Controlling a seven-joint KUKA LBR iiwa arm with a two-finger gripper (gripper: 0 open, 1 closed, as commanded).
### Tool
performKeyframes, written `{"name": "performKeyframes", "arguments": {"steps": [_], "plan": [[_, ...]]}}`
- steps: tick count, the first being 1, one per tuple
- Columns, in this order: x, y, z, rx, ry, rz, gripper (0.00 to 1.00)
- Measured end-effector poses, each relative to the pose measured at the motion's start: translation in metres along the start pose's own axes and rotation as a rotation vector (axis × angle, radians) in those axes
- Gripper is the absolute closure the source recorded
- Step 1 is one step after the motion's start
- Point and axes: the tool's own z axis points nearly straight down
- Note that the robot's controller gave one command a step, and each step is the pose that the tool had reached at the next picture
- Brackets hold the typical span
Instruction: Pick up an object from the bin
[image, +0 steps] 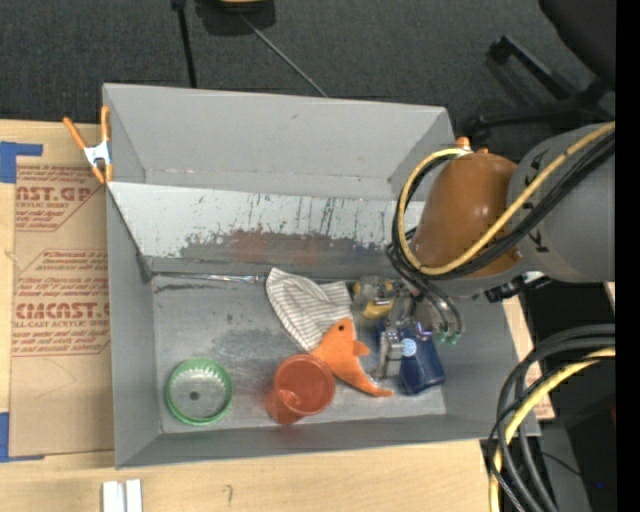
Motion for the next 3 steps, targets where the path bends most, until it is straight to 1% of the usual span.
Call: {"name": "performKeyframes", "arguments": {"steps": [1, 2, 3], "plan": [[-0.002, 0.000, -0.004, 0.001, -0.007, -0.001, 0.00], [-0.018, 0.036, 0.067, 0.000, -0.007, -0.119, 1.00], [-0.018, 0.036, 0.067, 0.000, -0.007, -0.119, 1.00]]}}
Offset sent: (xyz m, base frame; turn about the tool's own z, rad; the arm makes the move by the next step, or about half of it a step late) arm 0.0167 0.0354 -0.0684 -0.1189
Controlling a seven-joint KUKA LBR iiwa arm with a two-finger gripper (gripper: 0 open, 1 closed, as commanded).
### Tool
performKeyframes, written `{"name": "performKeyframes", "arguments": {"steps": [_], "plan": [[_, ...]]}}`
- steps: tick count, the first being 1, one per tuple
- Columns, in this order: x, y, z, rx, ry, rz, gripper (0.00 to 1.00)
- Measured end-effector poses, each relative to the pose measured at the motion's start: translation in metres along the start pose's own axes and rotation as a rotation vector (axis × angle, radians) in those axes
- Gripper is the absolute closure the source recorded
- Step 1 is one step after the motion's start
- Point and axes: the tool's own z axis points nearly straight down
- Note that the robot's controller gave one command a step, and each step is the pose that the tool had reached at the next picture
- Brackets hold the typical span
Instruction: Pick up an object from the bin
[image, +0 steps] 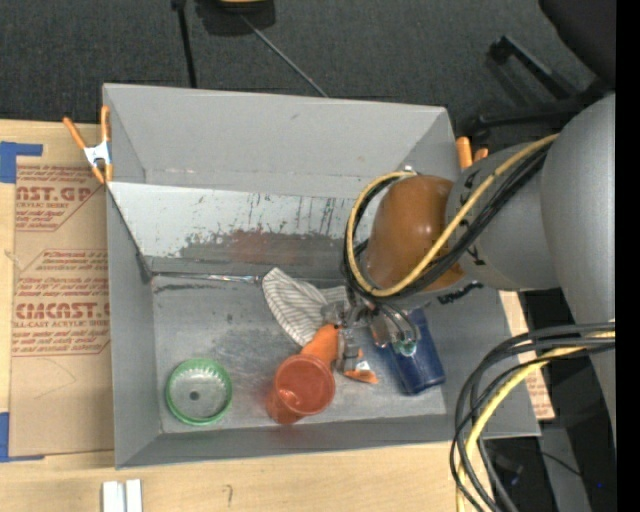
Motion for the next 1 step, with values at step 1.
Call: {"name": "performKeyframes", "arguments": {"steps": [1], "plan": [[0.0039, -0.0041, -0.1413, 0.000, -0.002, -0.014, 1.00]]}}
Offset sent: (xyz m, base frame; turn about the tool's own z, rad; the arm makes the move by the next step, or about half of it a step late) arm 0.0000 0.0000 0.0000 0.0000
